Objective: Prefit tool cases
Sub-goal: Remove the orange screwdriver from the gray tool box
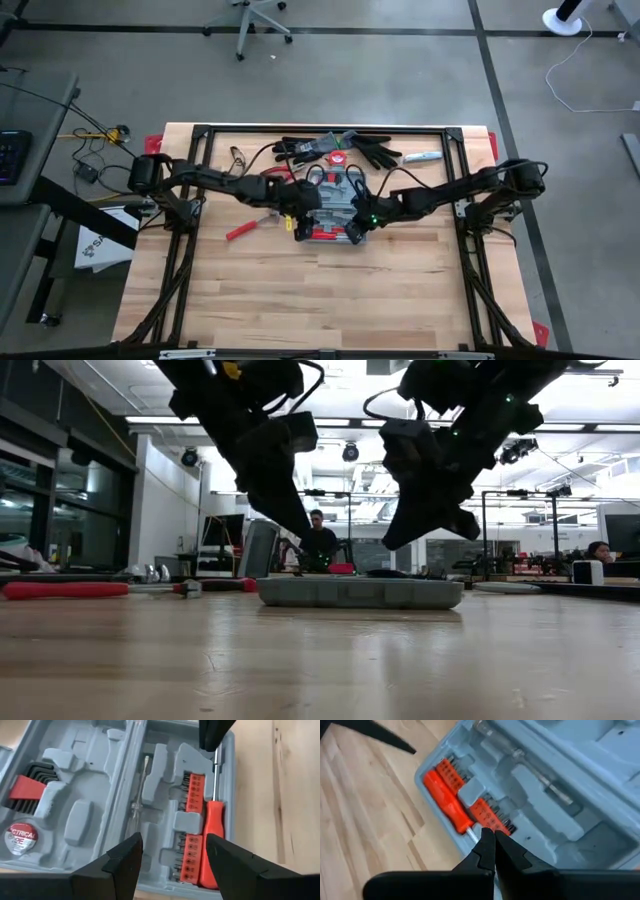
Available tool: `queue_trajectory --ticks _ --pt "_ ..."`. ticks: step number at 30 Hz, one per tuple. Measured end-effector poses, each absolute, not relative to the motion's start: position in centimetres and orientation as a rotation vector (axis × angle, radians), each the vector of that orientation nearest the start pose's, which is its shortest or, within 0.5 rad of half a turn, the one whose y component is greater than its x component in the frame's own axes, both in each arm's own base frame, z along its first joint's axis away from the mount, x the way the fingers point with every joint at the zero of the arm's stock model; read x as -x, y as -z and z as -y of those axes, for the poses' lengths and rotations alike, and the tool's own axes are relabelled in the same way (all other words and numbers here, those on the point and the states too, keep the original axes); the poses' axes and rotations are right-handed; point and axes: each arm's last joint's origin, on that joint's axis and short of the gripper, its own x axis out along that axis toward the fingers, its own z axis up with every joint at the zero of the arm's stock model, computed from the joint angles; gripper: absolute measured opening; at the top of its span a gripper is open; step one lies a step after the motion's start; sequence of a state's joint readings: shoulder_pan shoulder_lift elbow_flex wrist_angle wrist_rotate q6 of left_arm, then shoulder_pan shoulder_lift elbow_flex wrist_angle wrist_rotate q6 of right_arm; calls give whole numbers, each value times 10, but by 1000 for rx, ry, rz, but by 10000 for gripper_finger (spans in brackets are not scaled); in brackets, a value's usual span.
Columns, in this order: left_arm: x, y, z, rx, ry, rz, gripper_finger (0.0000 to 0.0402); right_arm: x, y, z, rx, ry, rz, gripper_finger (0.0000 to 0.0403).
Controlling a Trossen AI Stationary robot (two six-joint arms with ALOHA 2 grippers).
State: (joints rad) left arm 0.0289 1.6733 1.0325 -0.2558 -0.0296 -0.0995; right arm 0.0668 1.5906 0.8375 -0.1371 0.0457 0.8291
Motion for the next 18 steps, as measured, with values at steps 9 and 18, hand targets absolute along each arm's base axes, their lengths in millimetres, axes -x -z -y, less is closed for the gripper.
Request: queue_trajectory --ticks 9,18 --pt "-340 -192 -2 107 -90 -894 209 -302 -162 -38 -712 308 -908 0" --pt "-340 -193 10 94 -55 -886 209 -290 -154 -48 -698 396 -1012 0"
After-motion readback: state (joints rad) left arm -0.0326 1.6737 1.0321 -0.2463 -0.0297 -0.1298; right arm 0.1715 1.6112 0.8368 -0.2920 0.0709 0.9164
